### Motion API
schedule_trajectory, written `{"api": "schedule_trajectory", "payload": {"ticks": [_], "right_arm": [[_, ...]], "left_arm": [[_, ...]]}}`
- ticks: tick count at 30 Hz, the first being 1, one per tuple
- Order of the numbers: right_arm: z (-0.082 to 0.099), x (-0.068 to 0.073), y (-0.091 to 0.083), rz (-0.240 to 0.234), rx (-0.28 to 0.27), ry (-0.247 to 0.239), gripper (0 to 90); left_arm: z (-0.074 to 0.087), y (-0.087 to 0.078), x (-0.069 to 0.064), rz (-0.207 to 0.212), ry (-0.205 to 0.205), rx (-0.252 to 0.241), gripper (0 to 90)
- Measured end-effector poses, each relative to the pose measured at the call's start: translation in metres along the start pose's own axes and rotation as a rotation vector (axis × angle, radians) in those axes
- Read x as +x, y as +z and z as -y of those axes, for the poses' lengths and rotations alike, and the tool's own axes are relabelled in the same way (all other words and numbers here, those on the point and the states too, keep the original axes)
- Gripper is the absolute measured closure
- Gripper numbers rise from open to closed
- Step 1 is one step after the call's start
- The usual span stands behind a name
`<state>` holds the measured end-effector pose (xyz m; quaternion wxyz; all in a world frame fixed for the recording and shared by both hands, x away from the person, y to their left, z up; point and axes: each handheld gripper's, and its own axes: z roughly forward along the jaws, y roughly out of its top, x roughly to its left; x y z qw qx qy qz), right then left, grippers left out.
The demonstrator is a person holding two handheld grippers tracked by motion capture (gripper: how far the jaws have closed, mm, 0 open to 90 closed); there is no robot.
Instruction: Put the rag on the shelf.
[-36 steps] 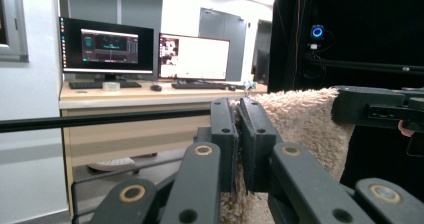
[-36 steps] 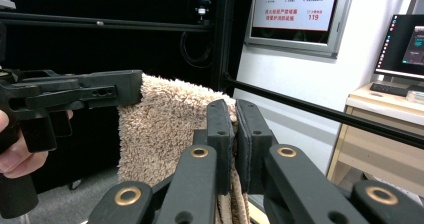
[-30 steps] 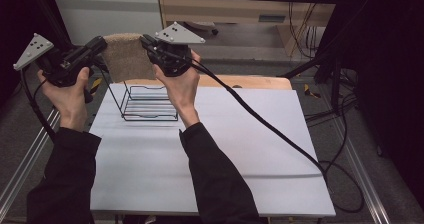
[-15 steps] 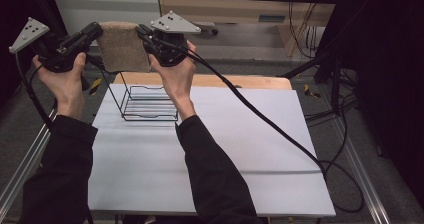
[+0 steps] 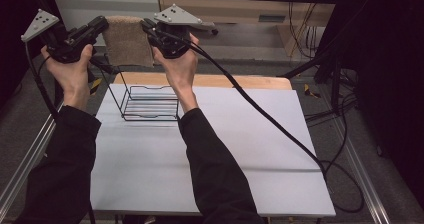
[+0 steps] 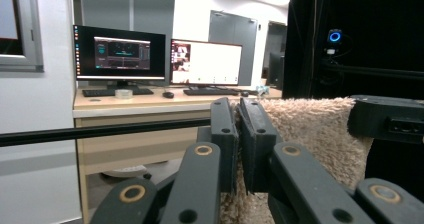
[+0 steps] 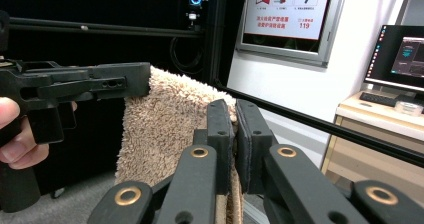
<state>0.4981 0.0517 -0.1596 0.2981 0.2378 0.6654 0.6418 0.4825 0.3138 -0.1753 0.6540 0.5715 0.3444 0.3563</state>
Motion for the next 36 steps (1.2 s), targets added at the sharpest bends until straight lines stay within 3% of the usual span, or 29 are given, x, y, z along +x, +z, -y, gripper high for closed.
{"api": "schedule_trajectory", "payload": {"ticks": [7, 20, 28, 31, 36], "right_arm": [[0.001, -0.005, 0.015, -0.002, 0.013, 0.001, 85.9], [0.010, -0.014, 0.031, 0.021, 0.047, 0.007, 85.8], [0.020, -0.012, 0.035, 0.013, 0.084, 0.000, 85.8], [0.030, -0.013, 0.035, 0.006, 0.100, 0.029, 85.8], [0.038, -0.012, 0.031, -0.007, 0.107, 0.029, 85.7]], "left_arm": [[0.005, 0.009, 0.012, -0.004, -0.037, 0.003, 85.4], [0.014, 0.025, 0.026, -0.001, -0.016, 0.040, 85.4], [0.027, 0.018, 0.031, 0.015, -0.014, 0.066, 85.4], [0.032, 0.014, 0.030, 0.028, -0.007, 0.071, 85.4], [0.040, 0.007, 0.028, 0.044, 0.006, 0.091, 85.4]]}}
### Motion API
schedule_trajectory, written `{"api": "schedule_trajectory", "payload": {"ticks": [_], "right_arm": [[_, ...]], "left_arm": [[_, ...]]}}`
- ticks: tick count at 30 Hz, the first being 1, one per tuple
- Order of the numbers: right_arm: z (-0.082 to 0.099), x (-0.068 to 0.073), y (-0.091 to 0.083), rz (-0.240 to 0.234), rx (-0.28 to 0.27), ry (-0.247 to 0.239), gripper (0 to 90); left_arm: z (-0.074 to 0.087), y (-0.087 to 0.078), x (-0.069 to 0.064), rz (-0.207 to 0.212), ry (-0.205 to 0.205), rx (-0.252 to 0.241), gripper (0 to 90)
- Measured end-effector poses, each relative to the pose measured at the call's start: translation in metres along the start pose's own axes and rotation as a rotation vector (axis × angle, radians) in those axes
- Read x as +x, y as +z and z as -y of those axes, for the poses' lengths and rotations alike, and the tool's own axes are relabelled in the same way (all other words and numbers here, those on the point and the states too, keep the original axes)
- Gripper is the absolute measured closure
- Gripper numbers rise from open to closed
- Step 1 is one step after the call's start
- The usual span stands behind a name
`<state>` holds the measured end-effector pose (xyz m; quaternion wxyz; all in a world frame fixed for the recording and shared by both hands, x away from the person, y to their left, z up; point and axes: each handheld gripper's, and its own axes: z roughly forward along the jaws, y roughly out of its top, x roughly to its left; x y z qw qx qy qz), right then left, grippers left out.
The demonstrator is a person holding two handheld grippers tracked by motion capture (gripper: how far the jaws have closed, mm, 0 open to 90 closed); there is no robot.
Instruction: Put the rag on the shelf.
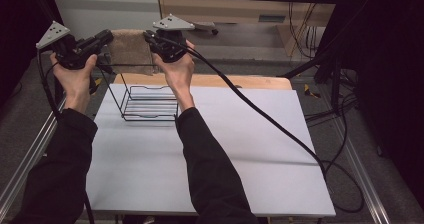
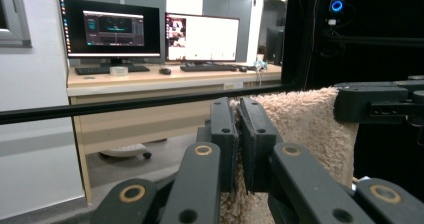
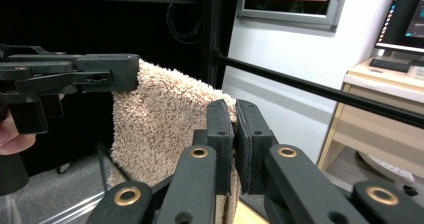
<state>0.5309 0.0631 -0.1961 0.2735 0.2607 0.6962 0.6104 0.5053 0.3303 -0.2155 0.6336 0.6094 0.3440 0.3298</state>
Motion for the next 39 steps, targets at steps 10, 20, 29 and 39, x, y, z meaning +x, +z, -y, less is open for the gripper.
{"api": "schedule_trajectory", "payload": {"ticks": [10, 20, 29, 39], "right_arm": [[0.014, 0.005, -0.006, -0.028, 0.023, -0.005, 85.6], [0.016, 0.011, -0.011, -0.040, 0.050, -0.049, 85.4], [0.021, 0.021, -0.016, -0.049, 0.090, -0.086, 84.9], [0.030, 0.024, -0.022, -0.088, 0.136, -0.080, 84.6]], "left_arm": [[0.013, -0.013, -0.006, 0.020, 0.006, 0.013, 85.3], [0.021, -0.021, -0.008, 0.030, 0.009, 0.028, 85.2], [0.029, -0.030, -0.009, 0.035, 0.017, 0.064, 84.3], [0.036, -0.036, -0.013, 0.051, 0.008, 0.095, 81.5]]}}
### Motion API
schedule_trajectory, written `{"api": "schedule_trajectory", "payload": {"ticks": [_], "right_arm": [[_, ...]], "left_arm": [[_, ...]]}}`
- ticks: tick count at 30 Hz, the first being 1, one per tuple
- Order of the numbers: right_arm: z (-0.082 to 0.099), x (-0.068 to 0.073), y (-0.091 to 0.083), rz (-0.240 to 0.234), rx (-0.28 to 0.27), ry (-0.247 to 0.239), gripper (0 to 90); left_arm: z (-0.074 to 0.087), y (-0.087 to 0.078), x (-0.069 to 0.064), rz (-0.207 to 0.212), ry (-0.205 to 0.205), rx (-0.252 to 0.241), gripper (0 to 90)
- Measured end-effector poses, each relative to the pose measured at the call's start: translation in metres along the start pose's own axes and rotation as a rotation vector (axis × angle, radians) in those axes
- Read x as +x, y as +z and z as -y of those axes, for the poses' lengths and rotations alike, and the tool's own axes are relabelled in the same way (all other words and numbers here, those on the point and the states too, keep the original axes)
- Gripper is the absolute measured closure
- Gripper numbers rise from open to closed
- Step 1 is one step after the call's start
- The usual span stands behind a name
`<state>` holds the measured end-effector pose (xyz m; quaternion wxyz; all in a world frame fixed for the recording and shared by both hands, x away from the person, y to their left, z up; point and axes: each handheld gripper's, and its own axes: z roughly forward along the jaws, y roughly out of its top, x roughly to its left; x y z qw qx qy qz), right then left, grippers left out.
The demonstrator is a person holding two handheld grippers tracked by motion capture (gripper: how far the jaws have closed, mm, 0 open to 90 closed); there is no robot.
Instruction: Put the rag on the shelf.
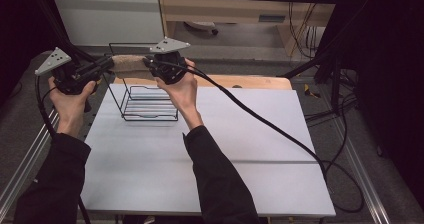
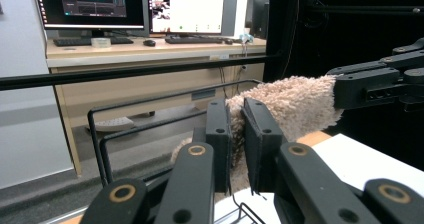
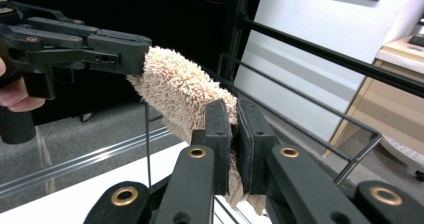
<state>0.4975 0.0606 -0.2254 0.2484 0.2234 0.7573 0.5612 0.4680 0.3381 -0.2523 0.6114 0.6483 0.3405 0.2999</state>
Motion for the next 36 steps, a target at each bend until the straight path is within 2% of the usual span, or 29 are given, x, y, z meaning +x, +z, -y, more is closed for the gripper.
{"api": "schedule_trajectory", "payload": {"ticks": [12, 16, 22, 24, 25, 27, 31, 36], "right_arm": [[0.005, 0.003, 0.000, -0.019, 0.033, -0.022, 84.4], [0.006, 0.004, 0.000, -0.020, 0.036, -0.029, 84.4], [0.009, 0.005, -0.001, -0.027, 0.041, -0.033, 84.2], [0.011, 0.005, -0.001, -0.029, 0.038, -0.030, 84.1], [0.013, 0.005, -0.001, -0.033, 0.041, -0.032, 84.0], [0.014, 0.005, 0.000, -0.035, 0.043, -0.034, 83.7], [0.015, 0.006, -0.001, -0.038, 0.052, -0.039, 83.0], [0.018, 0.007, 0.001, -0.044, 0.075, -0.045, 81.0]], "left_arm": [[0.000, -0.007, -0.005, 0.000, 0.007, 0.061, 77.7], [-0.009, -0.011, -0.004, -0.005, 0.003, 0.066, 73.4], [-0.024, -0.008, -0.002, -0.013, -0.029, 0.086, 74.1], [-0.027, -0.005, -0.002, -0.003, -0.043, 0.115, 77.8], [-0.028, -0.004, -0.003, 0.000, -0.042, 0.138, 83.1], [-0.027, -0.001, -0.004, 0.005, -0.035, 0.176, 86.9], [-0.021, 0.000, -0.006, 0.039, -0.040, 0.230, 89.7], [-0.014, 0.002, -0.006, 0.046, -0.028, 0.277, 89.8]]}}
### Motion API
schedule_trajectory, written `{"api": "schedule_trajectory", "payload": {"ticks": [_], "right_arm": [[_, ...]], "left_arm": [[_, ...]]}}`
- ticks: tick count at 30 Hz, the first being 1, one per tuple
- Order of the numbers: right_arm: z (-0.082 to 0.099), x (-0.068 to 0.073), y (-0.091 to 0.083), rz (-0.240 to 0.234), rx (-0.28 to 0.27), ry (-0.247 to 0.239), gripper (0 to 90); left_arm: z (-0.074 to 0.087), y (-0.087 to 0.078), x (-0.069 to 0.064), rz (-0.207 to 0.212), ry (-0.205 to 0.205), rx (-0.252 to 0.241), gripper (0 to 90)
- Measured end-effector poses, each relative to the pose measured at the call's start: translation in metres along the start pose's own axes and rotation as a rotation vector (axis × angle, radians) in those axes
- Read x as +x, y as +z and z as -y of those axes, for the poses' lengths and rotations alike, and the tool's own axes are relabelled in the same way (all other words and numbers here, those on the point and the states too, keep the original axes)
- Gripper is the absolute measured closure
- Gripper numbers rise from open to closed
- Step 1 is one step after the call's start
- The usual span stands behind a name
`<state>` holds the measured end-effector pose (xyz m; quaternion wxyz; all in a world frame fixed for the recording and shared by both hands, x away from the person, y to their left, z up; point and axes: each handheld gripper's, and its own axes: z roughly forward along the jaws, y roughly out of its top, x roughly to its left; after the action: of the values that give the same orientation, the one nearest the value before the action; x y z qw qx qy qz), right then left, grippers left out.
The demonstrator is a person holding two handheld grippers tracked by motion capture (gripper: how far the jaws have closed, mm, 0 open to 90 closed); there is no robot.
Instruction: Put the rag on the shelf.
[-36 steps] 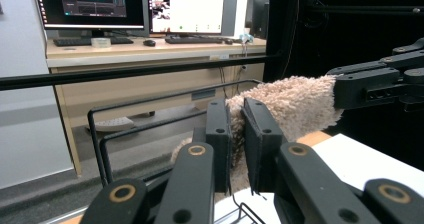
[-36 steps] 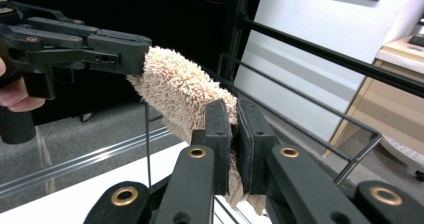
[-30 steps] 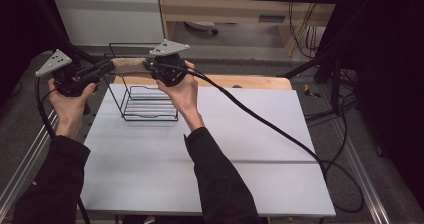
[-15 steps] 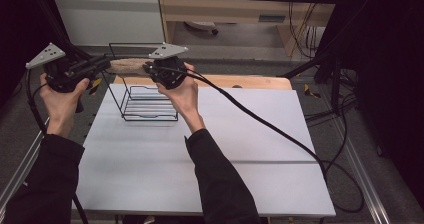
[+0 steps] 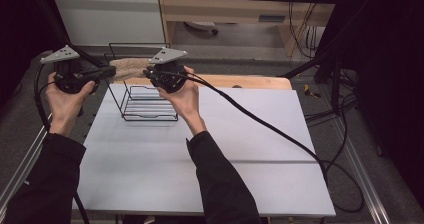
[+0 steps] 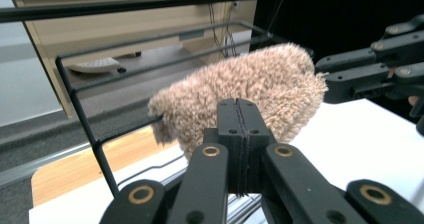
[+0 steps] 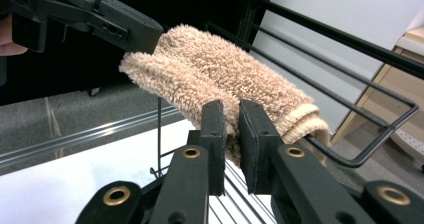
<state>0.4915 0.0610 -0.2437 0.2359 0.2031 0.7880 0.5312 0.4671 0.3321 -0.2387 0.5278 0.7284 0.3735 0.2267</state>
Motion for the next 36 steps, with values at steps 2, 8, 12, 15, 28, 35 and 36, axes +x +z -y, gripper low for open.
{"api": "schedule_trajectory", "payload": {"ticks": [2, 8, 12, 15, 28, 35, 36], "right_arm": [[0.001, 0.000, 0.001, -0.003, 0.008, -0.001, 80.1], [0.002, 0.001, 0.001, -0.008, 0.016, 0.002, 75.7], [-0.002, 0.001, -0.003, -0.019, -0.021, 0.017, 68.1], [-0.005, -0.002, -0.005, -0.029, -0.042, 0.045, 68.4], [0.011, -0.005, 0.012, -0.004, 0.084, 0.090, 89.7], [0.014, -0.007, 0.012, -0.001, 0.072, 0.087, 88.0], [0.013, -0.006, 0.011, -0.003, 0.070, 0.086, 87.3]], "left_arm": [[0.002, 0.002, 0.000, -0.004, 0.008, 0.009, 89.8], [0.005, 0.005, -0.001, -0.011, 0.019, 0.019, 89.9], [0.006, 0.006, -0.001, -0.013, 0.022, 0.020, 89.9], [0.008, 0.006, -0.001, -0.017, 0.025, 0.023, 89.9], [0.021, 0.011, 0.000, -0.024, 0.032, 0.028, 89.8], [0.024, 0.016, 0.000, -0.034, 0.029, 0.023, 89.7], [0.024, 0.016, 0.000, -0.033, 0.030, 0.021, 89.6]]}}
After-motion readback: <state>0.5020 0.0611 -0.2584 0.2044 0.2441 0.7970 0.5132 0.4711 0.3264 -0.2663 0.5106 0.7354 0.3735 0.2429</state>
